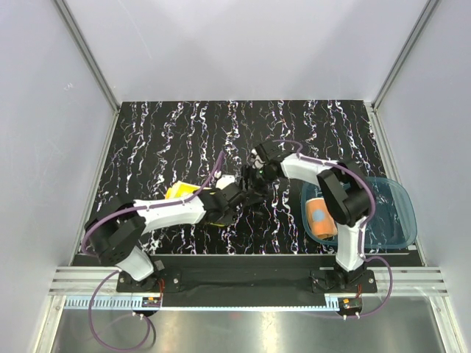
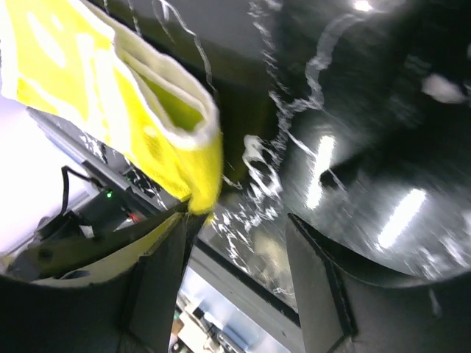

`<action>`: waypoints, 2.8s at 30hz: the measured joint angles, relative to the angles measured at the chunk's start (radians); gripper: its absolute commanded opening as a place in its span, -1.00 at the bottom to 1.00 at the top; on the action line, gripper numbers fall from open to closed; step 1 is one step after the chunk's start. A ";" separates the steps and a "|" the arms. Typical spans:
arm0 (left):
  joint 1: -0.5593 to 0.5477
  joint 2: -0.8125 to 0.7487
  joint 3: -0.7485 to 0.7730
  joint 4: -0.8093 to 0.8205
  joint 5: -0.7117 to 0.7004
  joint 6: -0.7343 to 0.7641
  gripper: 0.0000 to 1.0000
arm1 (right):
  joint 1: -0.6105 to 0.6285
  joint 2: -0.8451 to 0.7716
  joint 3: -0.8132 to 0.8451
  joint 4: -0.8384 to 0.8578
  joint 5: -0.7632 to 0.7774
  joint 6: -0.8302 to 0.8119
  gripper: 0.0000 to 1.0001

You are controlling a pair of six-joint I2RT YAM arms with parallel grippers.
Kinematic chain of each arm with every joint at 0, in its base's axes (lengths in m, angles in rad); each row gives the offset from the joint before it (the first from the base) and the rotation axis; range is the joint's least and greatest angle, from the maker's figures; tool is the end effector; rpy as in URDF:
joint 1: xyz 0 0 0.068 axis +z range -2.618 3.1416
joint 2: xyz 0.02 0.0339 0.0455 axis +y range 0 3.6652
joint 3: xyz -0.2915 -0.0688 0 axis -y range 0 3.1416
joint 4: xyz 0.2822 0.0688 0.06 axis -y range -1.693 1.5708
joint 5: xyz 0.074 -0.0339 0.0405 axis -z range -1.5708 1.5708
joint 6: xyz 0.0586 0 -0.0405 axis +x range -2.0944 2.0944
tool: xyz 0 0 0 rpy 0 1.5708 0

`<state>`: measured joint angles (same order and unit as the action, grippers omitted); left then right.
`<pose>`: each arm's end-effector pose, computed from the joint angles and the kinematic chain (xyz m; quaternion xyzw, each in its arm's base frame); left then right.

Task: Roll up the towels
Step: Roll the towel

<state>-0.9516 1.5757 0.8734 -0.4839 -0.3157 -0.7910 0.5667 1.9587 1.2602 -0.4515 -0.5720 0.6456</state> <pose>0.2030 -0.2535 0.1483 0.0478 0.9687 -0.0451 0.2396 0.3502 0.2605 0.1353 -0.0219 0.9398 0.3409 0.0075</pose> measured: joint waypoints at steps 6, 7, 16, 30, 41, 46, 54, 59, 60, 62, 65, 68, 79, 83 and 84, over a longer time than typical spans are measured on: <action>0.000 -0.046 -0.010 0.026 0.029 0.001 -0.78 | 0.053 0.096 0.025 0.082 -0.066 0.042 0.09; 0.000 -0.050 -0.011 0.032 0.033 0.001 -0.78 | 0.058 0.103 0.029 0.091 -0.074 0.047 0.03; 0.000 -0.118 -0.045 0.060 0.061 0.001 -0.78 | 0.068 0.151 0.058 0.103 -0.060 0.050 -0.81; 0.002 -0.137 -0.111 0.133 0.141 0.000 -0.84 | 0.067 0.096 0.104 -0.053 0.103 -0.017 0.11; 0.003 -0.145 -0.112 0.185 0.274 -0.016 -0.84 | -0.010 -0.060 0.114 -0.284 0.381 -0.104 0.13; 0.031 -0.169 -0.130 0.256 0.356 -0.055 -0.84 | -0.013 -0.113 0.145 -0.339 0.431 -0.122 0.11; 0.174 -0.267 -0.278 0.332 0.442 -0.163 -0.83 | -0.011 -0.126 0.146 -0.367 0.439 -0.127 0.07; 0.237 -0.310 -0.348 0.353 0.469 -0.220 -0.82 | 0.023 -0.126 0.150 -0.365 0.423 -0.137 0.05; 0.247 -0.317 -0.360 0.355 0.473 -0.230 -0.82 | 0.038 -0.127 0.151 -0.360 0.414 -0.142 0.03; 0.267 -0.328 -0.378 0.356 0.479 -0.245 -0.82 | 0.069 -0.127 0.153 -0.346 0.385 -0.150 0.01; 0.290 -0.332 -0.396 0.353 0.483 -0.263 -0.81 | 0.117 -0.127 0.153 -0.303 0.319 -0.157 -0.06; 0.300 -0.332 -0.407 0.351 0.483 -0.275 -0.81 | 0.156 -0.127 0.146 -0.238 0.253 -0.156 -0.17; 0.306 -0.358 -0.426 0.321 0.476 -0.307 -0.81 | 0.190 -0.024 0.126 -0.070 0.113 -0.147 -0.50; 0.307 -0.394 -0.435 0.296 0.466 -0.314 -0.81 | 0.190 0.047 0.113 -0.034 0.095 -0.144 -0.53; 0.307 -0.405 -0.438 0.288 0.463 -0.315 -0.81 | 0.190 0.059 0.109 -0.029 0.089 -0.143 -0.56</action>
<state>-0.6449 1.1709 0.4351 -0.1963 0.1478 -1.1057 0.7570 2.0174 1.3689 -0.4805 -0.4835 0.5022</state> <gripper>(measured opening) 0.098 0.238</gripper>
